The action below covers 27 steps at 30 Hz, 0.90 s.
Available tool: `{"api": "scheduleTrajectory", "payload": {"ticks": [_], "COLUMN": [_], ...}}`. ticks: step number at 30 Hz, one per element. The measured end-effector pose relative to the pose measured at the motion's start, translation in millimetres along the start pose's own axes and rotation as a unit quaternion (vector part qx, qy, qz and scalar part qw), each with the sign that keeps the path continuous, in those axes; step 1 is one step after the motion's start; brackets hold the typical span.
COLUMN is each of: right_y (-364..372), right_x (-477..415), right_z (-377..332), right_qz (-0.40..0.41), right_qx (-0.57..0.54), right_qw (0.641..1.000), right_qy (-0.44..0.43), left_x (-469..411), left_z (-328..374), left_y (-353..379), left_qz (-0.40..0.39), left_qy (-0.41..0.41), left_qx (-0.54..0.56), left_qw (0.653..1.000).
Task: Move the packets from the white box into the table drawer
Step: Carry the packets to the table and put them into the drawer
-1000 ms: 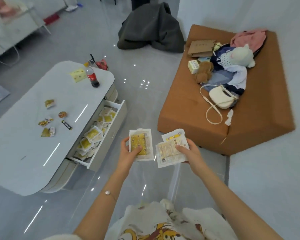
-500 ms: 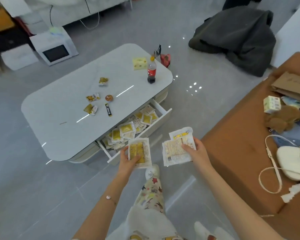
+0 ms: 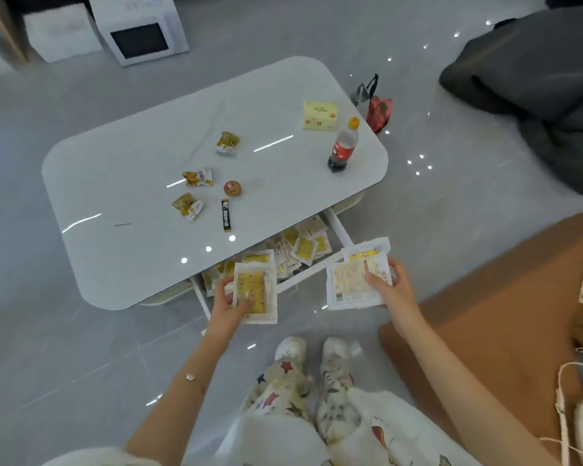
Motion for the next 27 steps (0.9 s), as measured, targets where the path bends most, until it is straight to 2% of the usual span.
{"api": "scheduleTrajectory", "payload": {"ticks": [8, 14, 20, 23, 27], "right_y": [89.5, 145.5, 175.7, 182.6, 186.3], "right_x": [-214.2, -352.2, -415.0, -432.3, -443.7], "right_z": [64.8, 119.3, 166.4, 179.9, 180.9], "right_qz": [-0.046, -0.053, -0.071, -0.081, -0.055], "right_qx": [0.071, 0.081, 0.097, 0.131, 0.192], "right_qw": [0.995, 0.994, 0.990, 0.985, 0.979], "right_qy": [0.049, 0.049, 0.079, 0.077, 0.046], "left_x": [-120.8, -207.2, -249.4, -261.4, -265.8], "left_z": [-149.5, -235.2, -276.8, -294.0, -305.3], "left_y": [-27.3, -23.5, -29.1, -33.5, -42.2], "left_qz": [0.171, 0.239, 0.285, 0.295, 0.312], "left_qy": [-0.110, -0.115, -0.116, -0.118, -0.126], "left_qx": [0.075, 0.131, 0.147, 0.133, 0.091], "left_qw": [0.976, 0.955, 0.940, 0.939, 0.938]}}
Point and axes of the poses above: each hand's wrist, its own x-axis away from the middle knuckle, its own y-axis out of the palm, z = x × y, the point moved 10 cm from there along -x, towards the middle knuckle, and after that the axes turned 7 degrees about y, right-handed, at the moved point
